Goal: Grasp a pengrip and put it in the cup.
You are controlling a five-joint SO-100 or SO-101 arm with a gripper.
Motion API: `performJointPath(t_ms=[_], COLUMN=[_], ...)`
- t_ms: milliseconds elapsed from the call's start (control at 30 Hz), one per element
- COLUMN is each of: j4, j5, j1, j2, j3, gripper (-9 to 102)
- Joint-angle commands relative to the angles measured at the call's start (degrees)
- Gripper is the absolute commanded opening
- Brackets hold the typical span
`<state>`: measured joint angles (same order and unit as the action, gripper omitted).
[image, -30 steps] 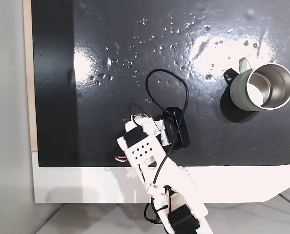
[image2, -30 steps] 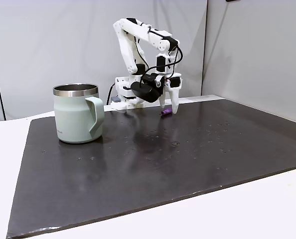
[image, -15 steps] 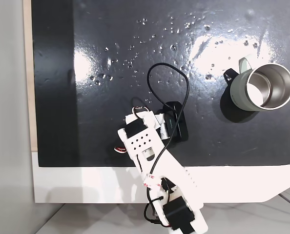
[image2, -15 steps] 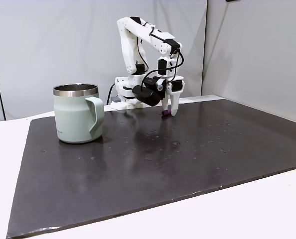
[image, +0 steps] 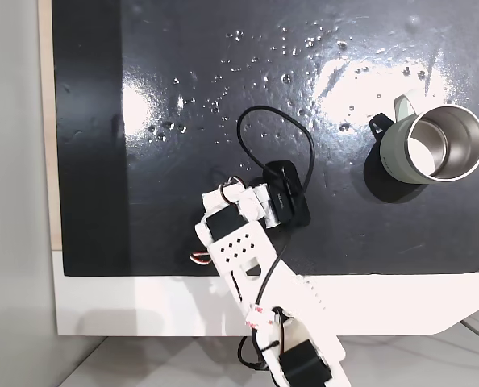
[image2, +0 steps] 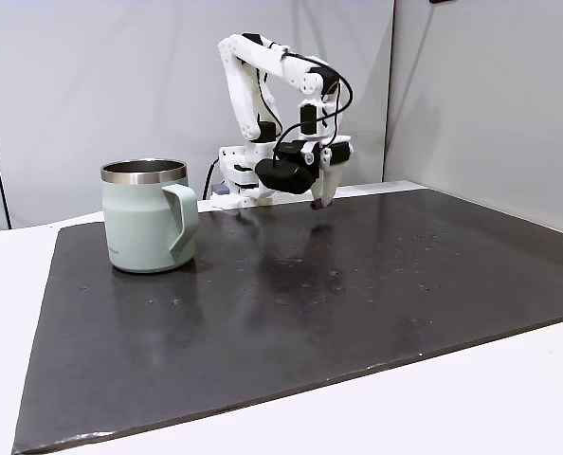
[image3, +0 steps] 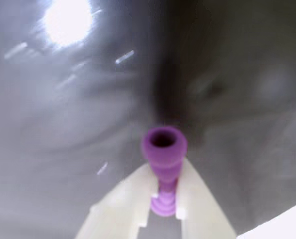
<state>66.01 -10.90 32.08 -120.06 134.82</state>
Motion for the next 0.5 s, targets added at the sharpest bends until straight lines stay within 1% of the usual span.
performJointPath(t_ms=[0, 133, 200, 367, 467], j4=[4.5, 9.0, 11.3, 16.7, 19.3], j5=[5.5, 12.0, 17.0, 36.5, 45.8], j1=[-2.4, -6.6, -10.1, -22.3, -30.8], j2=[-8.3, -14.2, -16.4, -18.8, -18.0], j3=[-3.7, -7.0, -9.2, -16.6, -20.1], gripper=[0, 0, 0, 0, 0])
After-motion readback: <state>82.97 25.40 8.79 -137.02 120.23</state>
